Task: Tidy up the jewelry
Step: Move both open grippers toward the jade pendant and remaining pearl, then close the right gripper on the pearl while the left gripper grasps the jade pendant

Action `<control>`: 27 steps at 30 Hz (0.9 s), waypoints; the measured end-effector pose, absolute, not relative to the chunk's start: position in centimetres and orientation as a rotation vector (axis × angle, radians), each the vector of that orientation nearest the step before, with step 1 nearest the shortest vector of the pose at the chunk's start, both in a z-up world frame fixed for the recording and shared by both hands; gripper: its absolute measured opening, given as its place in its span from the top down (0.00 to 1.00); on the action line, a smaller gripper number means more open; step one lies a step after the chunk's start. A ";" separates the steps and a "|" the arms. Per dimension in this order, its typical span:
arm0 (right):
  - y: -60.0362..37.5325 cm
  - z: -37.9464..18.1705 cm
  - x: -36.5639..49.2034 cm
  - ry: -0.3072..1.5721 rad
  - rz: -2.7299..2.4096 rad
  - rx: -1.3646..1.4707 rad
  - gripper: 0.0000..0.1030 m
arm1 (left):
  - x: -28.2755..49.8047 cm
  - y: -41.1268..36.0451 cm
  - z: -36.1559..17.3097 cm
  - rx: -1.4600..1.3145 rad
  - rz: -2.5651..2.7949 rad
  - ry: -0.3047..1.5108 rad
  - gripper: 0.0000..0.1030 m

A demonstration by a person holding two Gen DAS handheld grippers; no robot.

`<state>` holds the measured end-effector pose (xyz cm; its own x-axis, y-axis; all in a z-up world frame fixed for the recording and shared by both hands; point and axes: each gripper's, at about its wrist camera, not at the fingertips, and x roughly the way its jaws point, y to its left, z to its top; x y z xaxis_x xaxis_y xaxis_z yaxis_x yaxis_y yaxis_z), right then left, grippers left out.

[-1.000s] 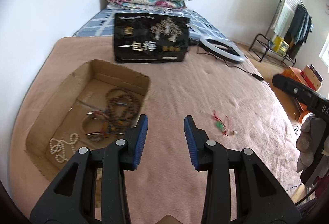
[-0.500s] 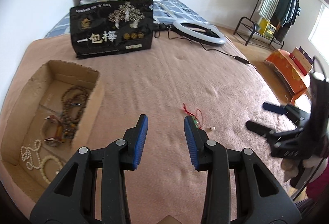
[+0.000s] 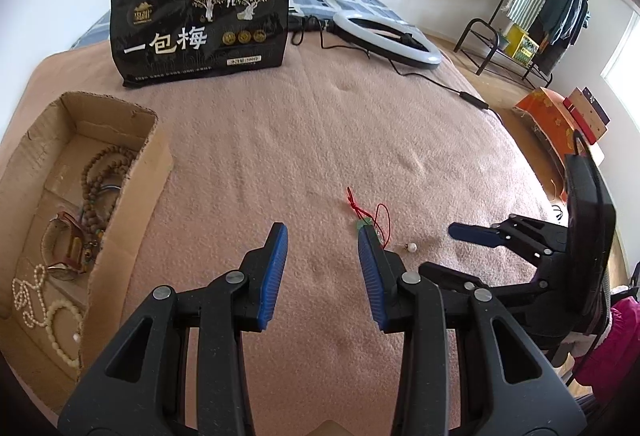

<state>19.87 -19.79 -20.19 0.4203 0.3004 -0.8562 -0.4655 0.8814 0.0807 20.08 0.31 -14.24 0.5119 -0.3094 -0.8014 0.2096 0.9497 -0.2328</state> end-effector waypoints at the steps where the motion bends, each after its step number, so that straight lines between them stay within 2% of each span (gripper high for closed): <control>1: -19.7 -20.4 20.0 1.034 0.485 -0.186 0.51 | 20.2 0.2 -14.4 -0.109 -0.314 0.989 0.65; 8: -19.0 -20.8 20.2 1.010 0.497 -0.209 0.59 | 20.5 -0.6 -15.2 -0.103 -0.328 1.008 0.65; 16: -18.2 -21.4 20.5 1.001 0.509 -0.246 0.62 | 20.9 -0.8 -15.6 -0.113 -0.327 1.016 0.65; 22: -18.4 -21.5 21.1 0.996 0.494 -0.234 0.72 | 21.1 -0.9 -16.2 -0.124 -0.336 1.033 0.65; 27: -18.5 -21.6 21.1 0.982 0.477 -0.255 0.85 | 21.3 -1.2 -16.7 -0.141 -0.344 1.052 0.65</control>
<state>21.08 -18.54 -21.56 0.4634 0.2706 -0.8438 -0.4962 0.8682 0.0058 21.31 -1.19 -16.67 0.4484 -0.3434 -0.8252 0.2097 0.9379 -0.2763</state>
